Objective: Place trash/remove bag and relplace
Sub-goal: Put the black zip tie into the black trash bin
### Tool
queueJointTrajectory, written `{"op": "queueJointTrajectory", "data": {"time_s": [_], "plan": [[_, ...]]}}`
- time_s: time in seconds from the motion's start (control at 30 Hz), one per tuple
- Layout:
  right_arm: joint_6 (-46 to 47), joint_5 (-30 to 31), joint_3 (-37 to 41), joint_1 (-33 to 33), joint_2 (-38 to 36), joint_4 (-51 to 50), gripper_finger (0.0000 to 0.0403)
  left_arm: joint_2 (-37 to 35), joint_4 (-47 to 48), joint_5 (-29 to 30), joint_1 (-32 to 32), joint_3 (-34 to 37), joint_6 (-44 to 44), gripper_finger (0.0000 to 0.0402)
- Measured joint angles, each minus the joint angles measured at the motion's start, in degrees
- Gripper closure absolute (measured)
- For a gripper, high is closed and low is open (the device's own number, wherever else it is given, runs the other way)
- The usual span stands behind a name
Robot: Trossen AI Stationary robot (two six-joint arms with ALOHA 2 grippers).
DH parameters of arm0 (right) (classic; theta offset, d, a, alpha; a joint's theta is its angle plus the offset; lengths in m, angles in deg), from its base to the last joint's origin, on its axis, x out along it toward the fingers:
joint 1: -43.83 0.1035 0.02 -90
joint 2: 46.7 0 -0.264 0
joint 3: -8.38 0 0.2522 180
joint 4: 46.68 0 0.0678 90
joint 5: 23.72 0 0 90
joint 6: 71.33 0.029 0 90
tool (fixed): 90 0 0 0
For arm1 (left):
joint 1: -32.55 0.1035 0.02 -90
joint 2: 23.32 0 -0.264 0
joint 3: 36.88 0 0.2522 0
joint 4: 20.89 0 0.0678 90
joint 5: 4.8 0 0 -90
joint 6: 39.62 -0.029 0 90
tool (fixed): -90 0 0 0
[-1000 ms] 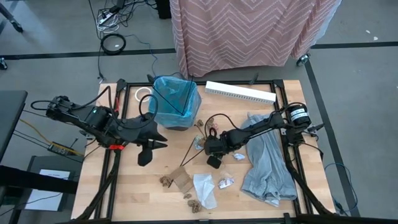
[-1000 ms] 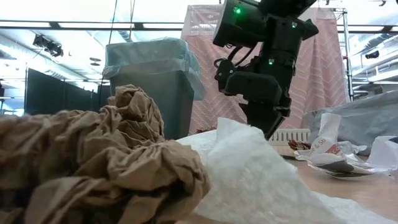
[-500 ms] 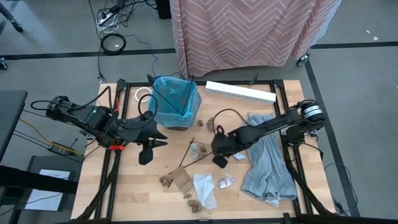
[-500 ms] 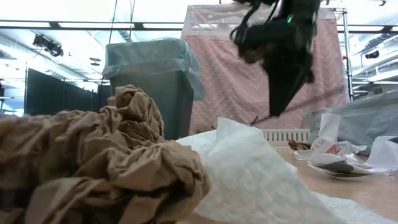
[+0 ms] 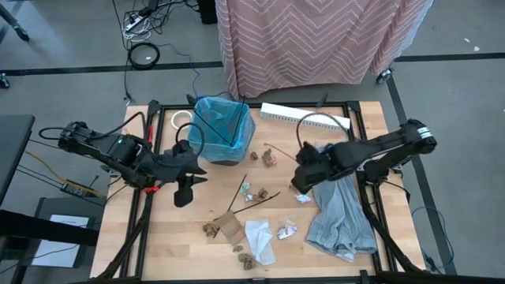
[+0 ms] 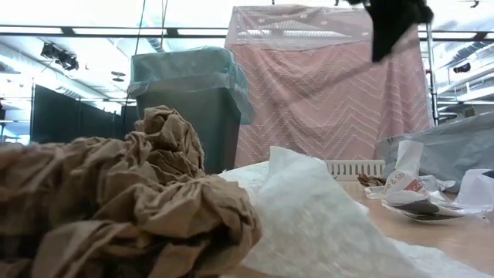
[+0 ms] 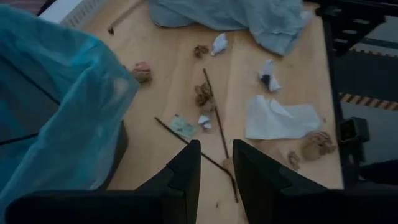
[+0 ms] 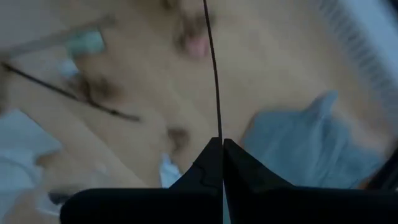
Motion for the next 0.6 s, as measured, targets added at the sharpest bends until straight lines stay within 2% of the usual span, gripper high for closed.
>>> {"op": "queueJointTrajectory", "data": {"time_s": [0.17,0.23,0.43,0.6], "plan": [[-8.38,8.01,-14.78,-2.75,1.96,-2.37,0.0403,-0.53,-0.18,2.95,0.00,0.00,0.02,0.0300],[-13.51,9.48,-20.93,-4.77,4.05,-2.39,0.0403,-0.69,-0.21,3.71,0.00,0.00,0.03,0.0300],[-31.13,6.85,-36.68,-12.37,13.69,-6.55,0.0403,-1.51,0.73,5.07,0.00,0.00,0.52,0.0300],[-43.63,3.15,-48.97,-16.26,22.86,-11.29,0.0403,-1.94,2.39,6.36,0.00,0.00,1.70,0.0300]]}}
